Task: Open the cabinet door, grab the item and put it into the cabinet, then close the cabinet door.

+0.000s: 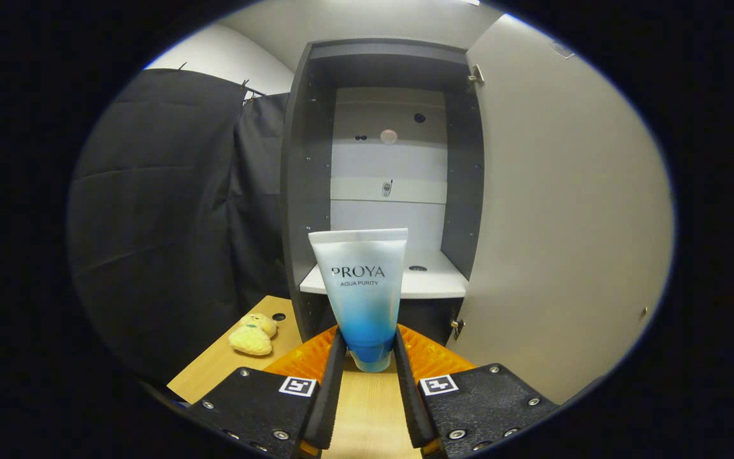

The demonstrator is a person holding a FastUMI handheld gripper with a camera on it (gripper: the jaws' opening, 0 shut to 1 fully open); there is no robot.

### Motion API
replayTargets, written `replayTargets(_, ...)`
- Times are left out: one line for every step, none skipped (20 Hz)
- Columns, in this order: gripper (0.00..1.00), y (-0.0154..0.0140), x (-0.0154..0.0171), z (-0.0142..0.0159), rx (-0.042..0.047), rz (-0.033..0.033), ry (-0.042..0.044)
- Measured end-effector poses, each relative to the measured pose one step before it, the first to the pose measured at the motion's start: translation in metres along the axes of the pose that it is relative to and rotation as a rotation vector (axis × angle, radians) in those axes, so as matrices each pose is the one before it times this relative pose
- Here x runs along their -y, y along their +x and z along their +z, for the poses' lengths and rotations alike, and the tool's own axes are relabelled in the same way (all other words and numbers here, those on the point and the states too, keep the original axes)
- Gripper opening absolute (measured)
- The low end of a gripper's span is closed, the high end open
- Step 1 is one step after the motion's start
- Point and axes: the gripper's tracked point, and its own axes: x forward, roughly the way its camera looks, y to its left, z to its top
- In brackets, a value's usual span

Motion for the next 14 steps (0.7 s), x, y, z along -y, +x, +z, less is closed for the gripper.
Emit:
replayTargets(0.45,0.01361,0.00054,0.0081,0.01069,0.00508,0.00008)
replayTargets(0.45,0.01541,0.00102,0.00804,0.01154,0.00262,0.00096)
replayTargets(0.45,0.01584,0.00249,0.0068,0.00791,0.00095,-0.00495)
replayTargets(0.45,0.01745,0.00179,0.00622,0.00905,0.00395,-0.00492)
replayTargets(0.45,0.01872,0.00254,0.00564,0.01036,0.00119,-0.00373)
replayTargets(0.45,0.01838,0.00478,0.0045,0.0109,-0.00532,-0.00568)
replayTargets(0.45,0.01852,0.00316,0.00428,0.01216,-0.00001,-0.00824)
replayTargets(0.45,0.0183,0.0044,0.00447,0.0121,-0.00242,-0.00714)
replayTargets(0.45,0.017,0.00343,0.0025,0.01211,0.0028,0.00176)
replayTargets(0.45,0.01711,0.00247,0.00136,0.00239,0.00182,0.0074)
replayTargets(0.45,0.01678,0.00337,-0.00217,-0.00045,0.0021,0.00816)
replayTargets(0.45,0.01487,0.00067,-0.00243,0.00075,0.00739,0.01044)
replayTargets(0.45,0.01382,0.00058,-0.00635,-0.00865,0.00678,0.00359)
replayTargets(0.45,0.01178,0.00072,-0.00791,-0.01769,0.00274,0.00024)
